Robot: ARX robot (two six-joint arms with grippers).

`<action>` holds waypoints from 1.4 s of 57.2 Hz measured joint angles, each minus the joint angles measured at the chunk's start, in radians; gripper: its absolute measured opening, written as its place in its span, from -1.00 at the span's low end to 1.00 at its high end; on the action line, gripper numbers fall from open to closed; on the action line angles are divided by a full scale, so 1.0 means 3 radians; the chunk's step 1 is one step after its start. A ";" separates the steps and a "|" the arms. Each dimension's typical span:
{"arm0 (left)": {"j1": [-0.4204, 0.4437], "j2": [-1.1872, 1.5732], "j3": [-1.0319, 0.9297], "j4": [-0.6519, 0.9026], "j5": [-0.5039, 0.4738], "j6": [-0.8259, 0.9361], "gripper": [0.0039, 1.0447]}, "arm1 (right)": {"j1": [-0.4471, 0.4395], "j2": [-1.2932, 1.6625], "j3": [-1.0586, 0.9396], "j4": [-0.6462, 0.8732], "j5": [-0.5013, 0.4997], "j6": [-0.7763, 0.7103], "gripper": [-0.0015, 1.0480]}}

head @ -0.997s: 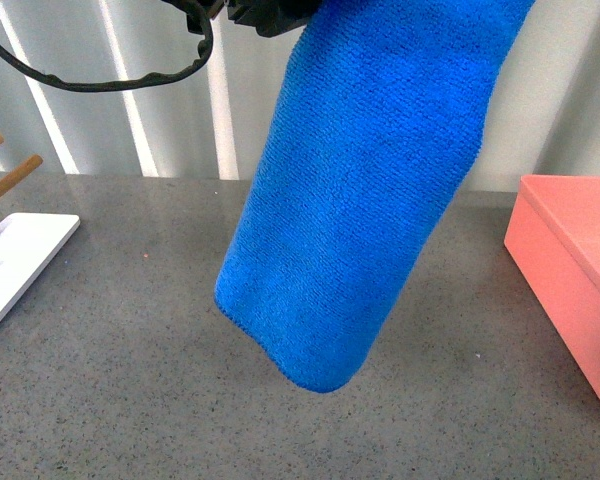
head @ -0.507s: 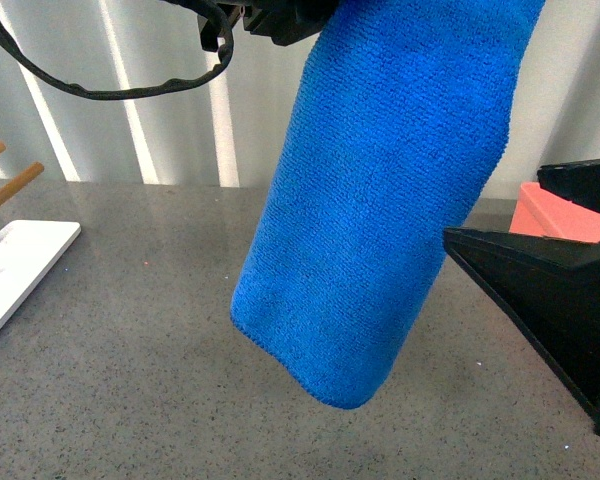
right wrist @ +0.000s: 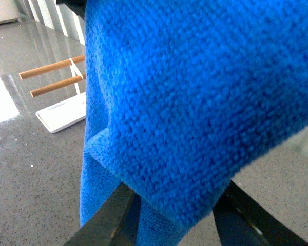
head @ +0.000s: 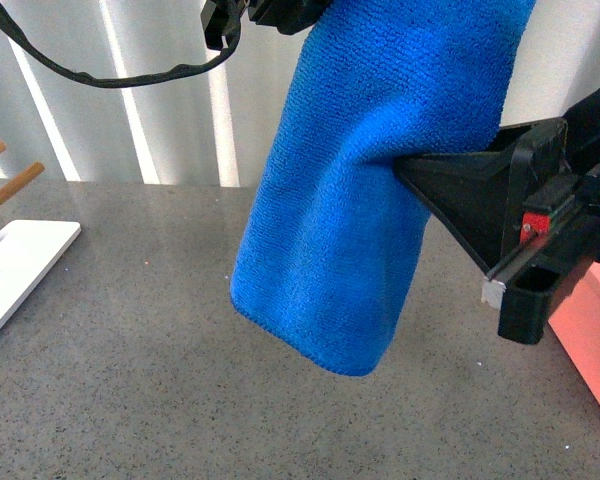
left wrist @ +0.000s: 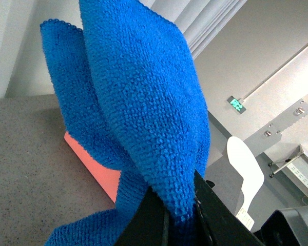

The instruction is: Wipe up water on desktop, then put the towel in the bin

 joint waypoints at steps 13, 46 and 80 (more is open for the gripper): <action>0.0004 0.0000 0.0000 -0.0032 -0.0033 -0.0005 -0.92 | -0.0019 -0.0076 0.0018 0.0006 0.0065 0.0034 -0.94; 0.0364 0.0000 -0.0034 -0.0341 -0.0106 0.0022 -0.02 | -0.0262 -0.0448 0.0043 -0.0131 0.0064 0.0100 -0.94; 0.1593 -0.1415 -0.1231 -0.1575 0.0566 0.1055 0.88 | -0.0314 -0.0446 0.0043 -0.0231 0.0270 0.0123 -0.94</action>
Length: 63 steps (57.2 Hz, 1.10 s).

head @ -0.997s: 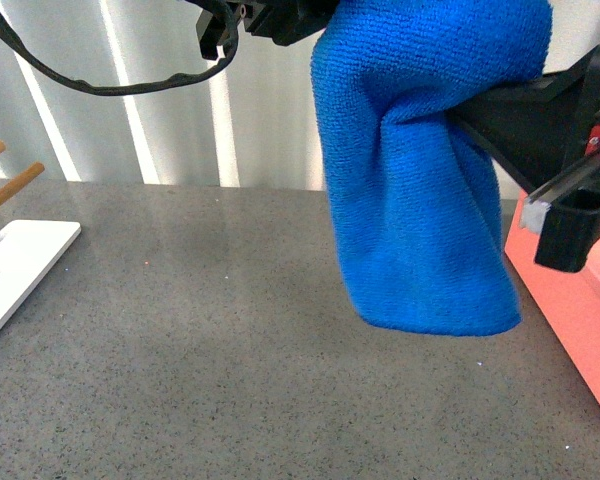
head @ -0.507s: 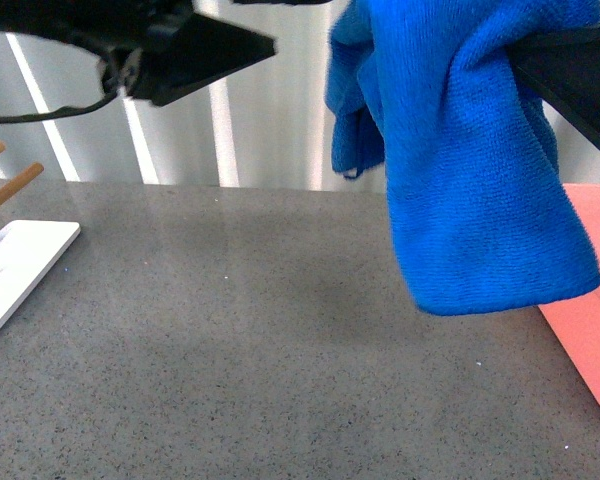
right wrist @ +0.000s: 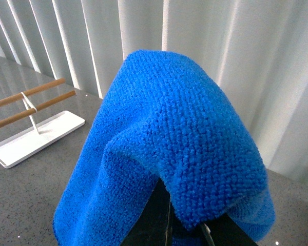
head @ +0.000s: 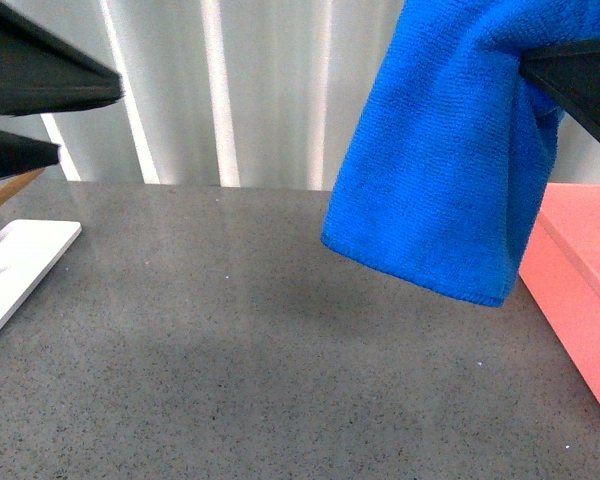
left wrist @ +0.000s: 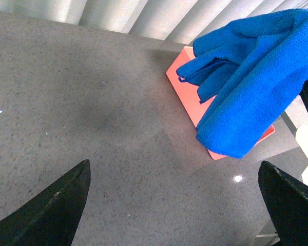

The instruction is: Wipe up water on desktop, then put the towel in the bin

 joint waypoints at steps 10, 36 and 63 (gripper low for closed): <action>0.0399 -0.0329 -0.0128 -0.0258 0.0278 0.0211 0.88 | -0.0003 0.0033 0.0000 -0.0045 0.0061 -0.0025 -0.94; 0.0169 -0.1057 -0.1504 0.1923 -0.2232 0.0615 -0.64 | -0.0047 0.0043 -0.0001 -0.0051 0.0089 -0.0029 -0.94; -0.0109 -0.1985 -0.1923 0.1418 -0.2510 0.0635 -0.93 | -0.0122 -0.0137 -0.0025 -0.0167 0.0093 -0.0028 -0.94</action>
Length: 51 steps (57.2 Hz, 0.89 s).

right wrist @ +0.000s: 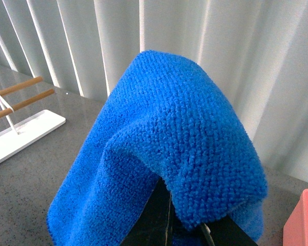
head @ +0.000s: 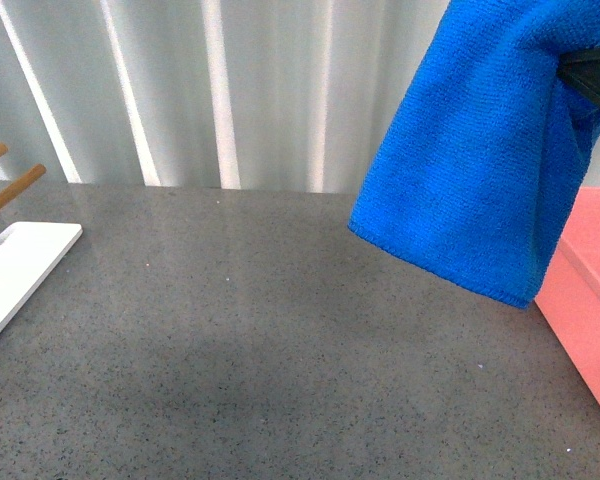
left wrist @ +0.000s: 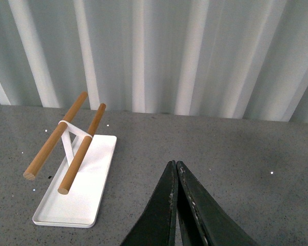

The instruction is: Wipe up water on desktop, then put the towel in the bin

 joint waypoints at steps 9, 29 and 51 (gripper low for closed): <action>0.0000 -0.0192 -0.0103 -0.0038 -0.0001 0.0004 -0.93 | 0.0032 0.0000 -0.0053 0.0014 0.0019 -0.0011 -0.94; 0.0000 -0.0809 -0.0106 -0.0594 -0.0006 0.0003 -0.93 | 0.0095 0.0001 -0.0088 0.0037 0.0081 -0.0036 -0.94; 0.0000 -0.1357 -0.0106 -0.1133 -0.0006 0.0003 -0.93 | 0.0150 0.0004 -0.0090 0.0036 0.0107 -0.0057 -0.94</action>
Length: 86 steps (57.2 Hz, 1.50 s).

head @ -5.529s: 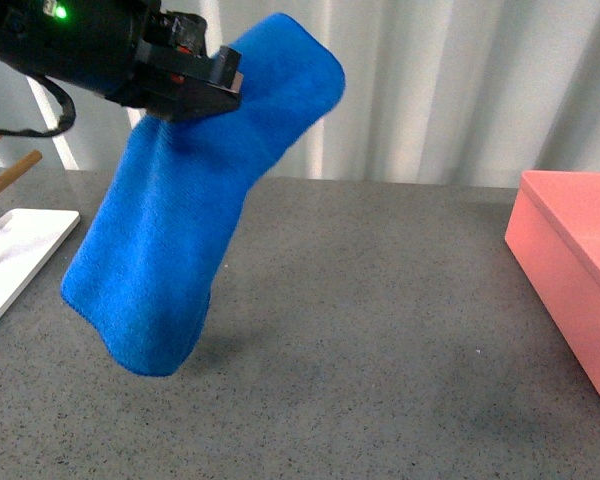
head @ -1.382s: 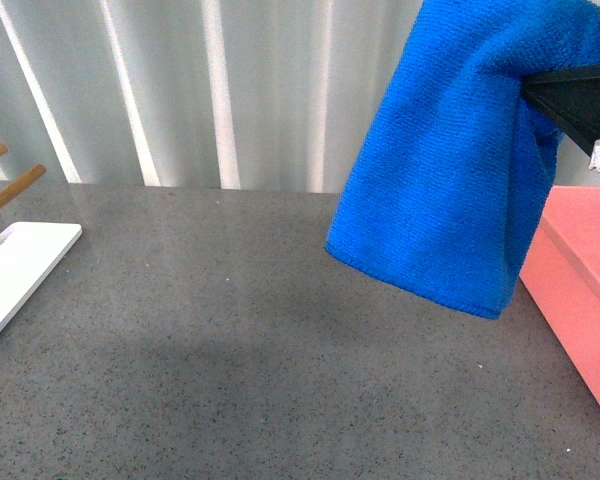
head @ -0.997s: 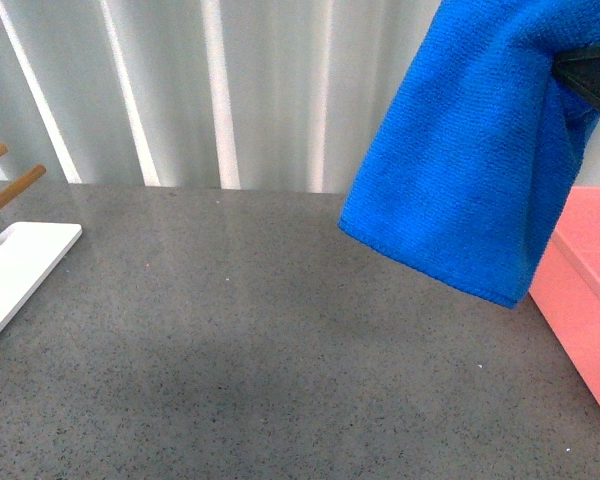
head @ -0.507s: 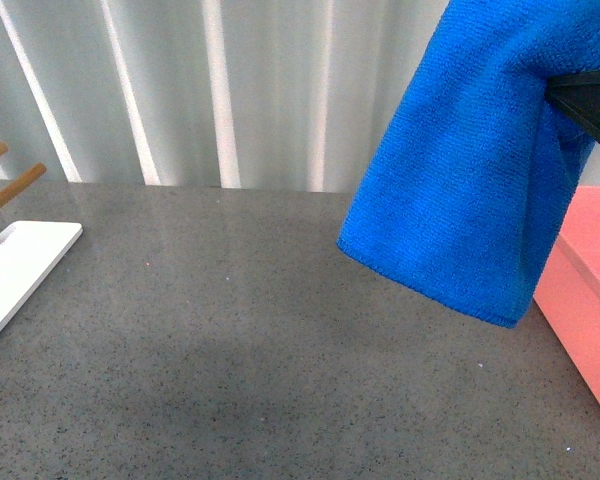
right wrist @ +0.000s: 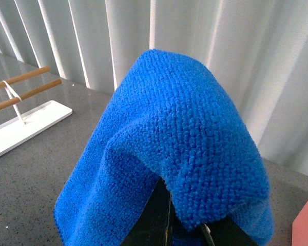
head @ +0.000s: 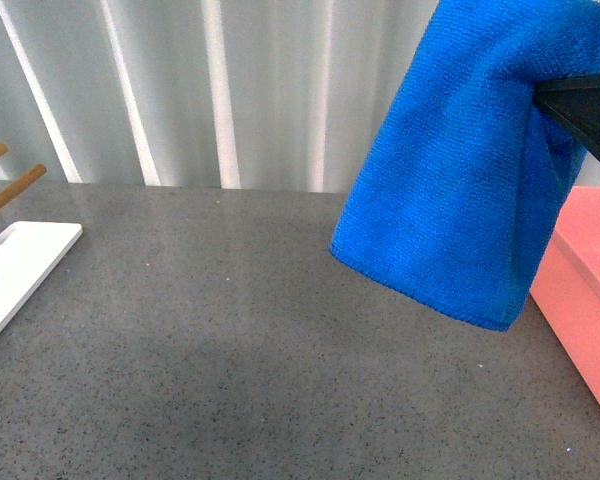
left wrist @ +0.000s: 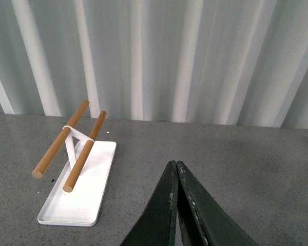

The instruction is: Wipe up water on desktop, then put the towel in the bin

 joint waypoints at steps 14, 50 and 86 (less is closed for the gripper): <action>-0.0001 -0.0627 0.0001 -0.0656 0.0001 0.0003 -0.93 | -0.0001 0.0008 0.0000 0.0000 0.0001 -0.0003 -0.94; 0.0000 -0.0651 0.0001 -0.0674 0.0001 0.0000 0.29 | 0.0065 0.1219 0.1129 -0.0945 0.0538 0.0566 -0.94; 0.0000 -0.0652 0.0001 -0.0674 0.0001 0.0008 0.88 | 0.0448 0.2847 0.2187 -0.1958 0.0408 0.1099 -0.94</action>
